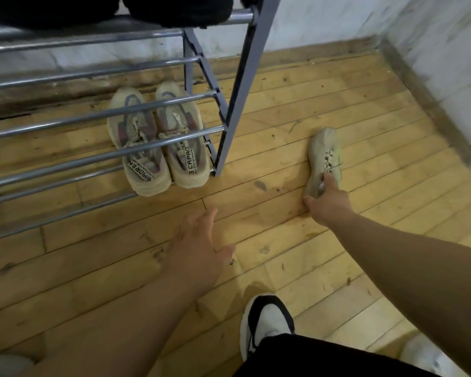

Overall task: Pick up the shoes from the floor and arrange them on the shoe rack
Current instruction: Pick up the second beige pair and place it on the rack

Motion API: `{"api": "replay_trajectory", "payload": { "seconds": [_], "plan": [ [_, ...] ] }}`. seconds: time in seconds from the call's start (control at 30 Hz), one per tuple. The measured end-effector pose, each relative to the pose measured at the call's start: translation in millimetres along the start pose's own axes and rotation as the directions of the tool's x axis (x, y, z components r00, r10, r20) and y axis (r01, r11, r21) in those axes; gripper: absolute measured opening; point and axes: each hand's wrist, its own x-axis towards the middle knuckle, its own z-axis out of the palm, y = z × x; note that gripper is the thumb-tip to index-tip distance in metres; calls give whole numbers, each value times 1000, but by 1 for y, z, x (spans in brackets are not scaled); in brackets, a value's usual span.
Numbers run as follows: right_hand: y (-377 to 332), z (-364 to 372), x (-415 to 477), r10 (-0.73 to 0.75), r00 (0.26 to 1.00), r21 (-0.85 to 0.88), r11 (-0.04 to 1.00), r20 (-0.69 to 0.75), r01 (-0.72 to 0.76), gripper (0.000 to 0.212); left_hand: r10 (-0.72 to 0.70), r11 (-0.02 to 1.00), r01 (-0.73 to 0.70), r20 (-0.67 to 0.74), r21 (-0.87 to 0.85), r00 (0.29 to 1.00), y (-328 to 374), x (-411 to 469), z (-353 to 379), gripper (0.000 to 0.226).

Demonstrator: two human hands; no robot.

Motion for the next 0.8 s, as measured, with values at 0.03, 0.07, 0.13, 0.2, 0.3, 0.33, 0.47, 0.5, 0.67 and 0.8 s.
{"api": "replay_trajectory", "payload": {
  "seconds": [0.03,0.07,0.13,0.2,0.3,0.33,0.47,0.5,0.67,0.8],
  "plan": [
    [0,-2,-3,-10,1000,6,1000,3,10,80,8,1000,-8,6,-1,1000,1,-2,-2,83],
    [-1,-6,-8,-17,1000,18,1000,7,17,78,12,1000,-12,12,-4,1000,4,-5,-5,84],
    [0,-20,-26,-25,999,34,999,41,23,77,27,1000,-27,20,1,999,12,-13,-14,84],
    [8,-43,-49,-39,996,43,998,75,36,84,66,996,-67,18,64,998,27,-25,-26,83],
    [34,-77,-90,-81,992,110,991,97,71,87,140,975,-144,39,169,989,65,-48,-46,81],
    [43,-86,-103,-109,988,118,988,105,97,85,178,963,-181,36,201,983,80,-56,-53,81],
    [61,-129,-158,-211,963,36,977,169,208,74,308,905,-298,14,305,951,129,-93,-80,84],
    [59,-140,-172,-240,950,3,970,197,245,71,328,892,-317,21,323,944,136,-104,-87,85],
    [13,-181,-232,-383,868,-110,894,317,435,66,358,850,-327,3,413,934,143,-156,-133,89],
    [-53,-196,-287,-529,710,-98,766,465,635,65,317,836,-245,-67,491,946,111,-211,-188,91]
  ]
}}
